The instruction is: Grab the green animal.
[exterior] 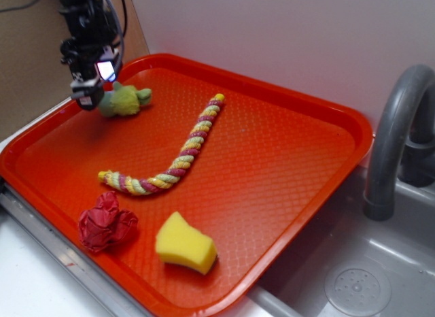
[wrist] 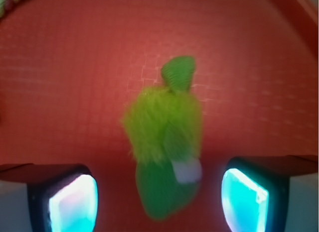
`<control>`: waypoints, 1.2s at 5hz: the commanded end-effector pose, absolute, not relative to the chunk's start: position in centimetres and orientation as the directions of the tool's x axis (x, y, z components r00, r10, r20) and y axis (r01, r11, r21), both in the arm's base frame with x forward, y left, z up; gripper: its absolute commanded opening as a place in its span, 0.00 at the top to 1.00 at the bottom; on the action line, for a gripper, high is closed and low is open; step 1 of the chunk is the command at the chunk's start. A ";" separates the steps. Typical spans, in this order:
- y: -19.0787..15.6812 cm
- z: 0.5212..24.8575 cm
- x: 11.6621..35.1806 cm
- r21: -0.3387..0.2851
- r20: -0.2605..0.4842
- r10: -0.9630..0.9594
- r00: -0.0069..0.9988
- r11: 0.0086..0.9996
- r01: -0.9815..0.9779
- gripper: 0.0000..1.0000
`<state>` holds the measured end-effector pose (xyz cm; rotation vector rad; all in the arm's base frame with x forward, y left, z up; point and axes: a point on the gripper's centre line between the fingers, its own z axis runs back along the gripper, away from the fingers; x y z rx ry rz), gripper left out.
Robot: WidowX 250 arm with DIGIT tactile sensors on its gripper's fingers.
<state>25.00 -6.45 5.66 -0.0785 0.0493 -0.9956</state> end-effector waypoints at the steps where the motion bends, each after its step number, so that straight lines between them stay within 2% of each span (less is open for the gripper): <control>1: -8.9 2.5 24.7 -0.076 -0.089 -0.842 0.533 0.539 0.839 0.00; 2: -9.1 1.7 24.3 -0.010 -0.177 -0.774 0.608 0.620 0.785 1.00; 3: -9.2 2.7 23.8 0.063 -0.171 -0.673 0.719 0.721 0.690 1.00; 4: -9.0 7.3 22.9 0.125 -0.118 -0.509 0.852 0.844 0.522 1.00; 5: -8.8 12.3 21.6 0.105 -0.030 -0.297 0.955 0.949 0.298 1.00; 6: -8.6 17.0 20.6 0.098 -0.010 -0.121 0.993 0.988 0.122 1.00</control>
